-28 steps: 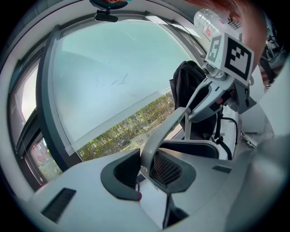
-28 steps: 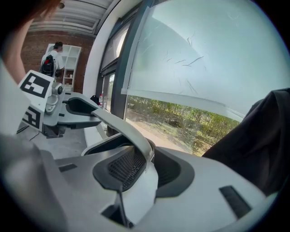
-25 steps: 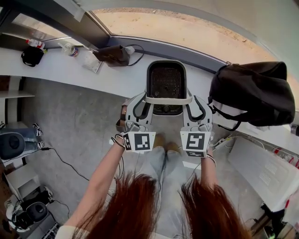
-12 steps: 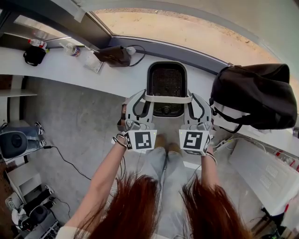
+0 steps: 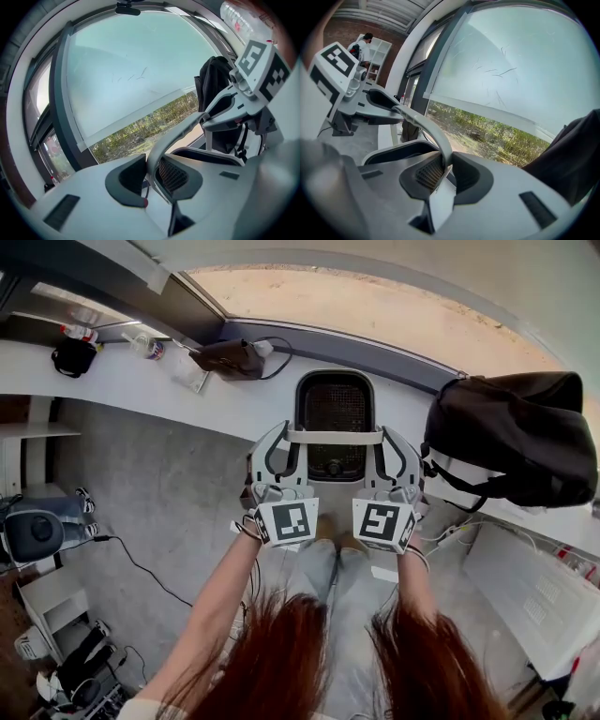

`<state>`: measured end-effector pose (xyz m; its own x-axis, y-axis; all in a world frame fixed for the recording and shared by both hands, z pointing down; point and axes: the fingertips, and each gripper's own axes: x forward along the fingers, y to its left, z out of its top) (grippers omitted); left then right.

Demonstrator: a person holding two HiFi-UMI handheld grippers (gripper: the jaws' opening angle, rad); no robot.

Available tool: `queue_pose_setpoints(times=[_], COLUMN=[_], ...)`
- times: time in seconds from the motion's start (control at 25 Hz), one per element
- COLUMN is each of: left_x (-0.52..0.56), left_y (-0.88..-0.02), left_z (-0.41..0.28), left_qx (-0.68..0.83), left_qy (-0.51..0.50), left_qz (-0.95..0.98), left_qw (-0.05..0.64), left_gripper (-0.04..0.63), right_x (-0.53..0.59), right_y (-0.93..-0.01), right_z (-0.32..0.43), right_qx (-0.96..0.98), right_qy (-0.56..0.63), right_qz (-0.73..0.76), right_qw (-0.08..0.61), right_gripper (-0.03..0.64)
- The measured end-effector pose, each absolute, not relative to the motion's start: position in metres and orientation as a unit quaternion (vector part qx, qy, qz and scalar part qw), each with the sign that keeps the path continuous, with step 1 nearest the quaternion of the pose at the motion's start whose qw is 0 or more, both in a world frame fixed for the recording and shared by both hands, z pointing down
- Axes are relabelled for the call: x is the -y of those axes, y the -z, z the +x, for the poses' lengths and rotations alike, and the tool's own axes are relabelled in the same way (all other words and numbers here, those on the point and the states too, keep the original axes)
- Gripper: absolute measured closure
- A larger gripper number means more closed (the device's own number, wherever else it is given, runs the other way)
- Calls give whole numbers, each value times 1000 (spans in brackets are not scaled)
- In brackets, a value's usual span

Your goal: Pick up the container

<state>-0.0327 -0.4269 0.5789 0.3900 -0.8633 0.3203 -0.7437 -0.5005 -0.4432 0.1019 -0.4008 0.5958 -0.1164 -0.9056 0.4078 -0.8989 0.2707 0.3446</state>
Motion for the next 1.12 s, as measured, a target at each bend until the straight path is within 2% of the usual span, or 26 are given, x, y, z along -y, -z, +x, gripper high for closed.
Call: queue_pose_setpoints(times=[0.6, 0.88, 1.12], left_x=[429, 396, 360], left_y=[-556, -510, -454], left_z=[-28, -19, -11], left_qx=[-503, -496, -495], left_qy=[243, 225, 216], left_qz=[-823, -832, -835], left_qw=[105, 101, 102], left_gripper=[499, 499, 499], right_x=[400, 365, 326], right_y=[-578, -524, -466], right_z=[109, 113, 122], right_qx=[746, 744, 739], right_qy=[6, 9, 24], right_qz=[612, 629, 633], right_qw=[261, 226, 230], right_gripper=[557, 555, 555])
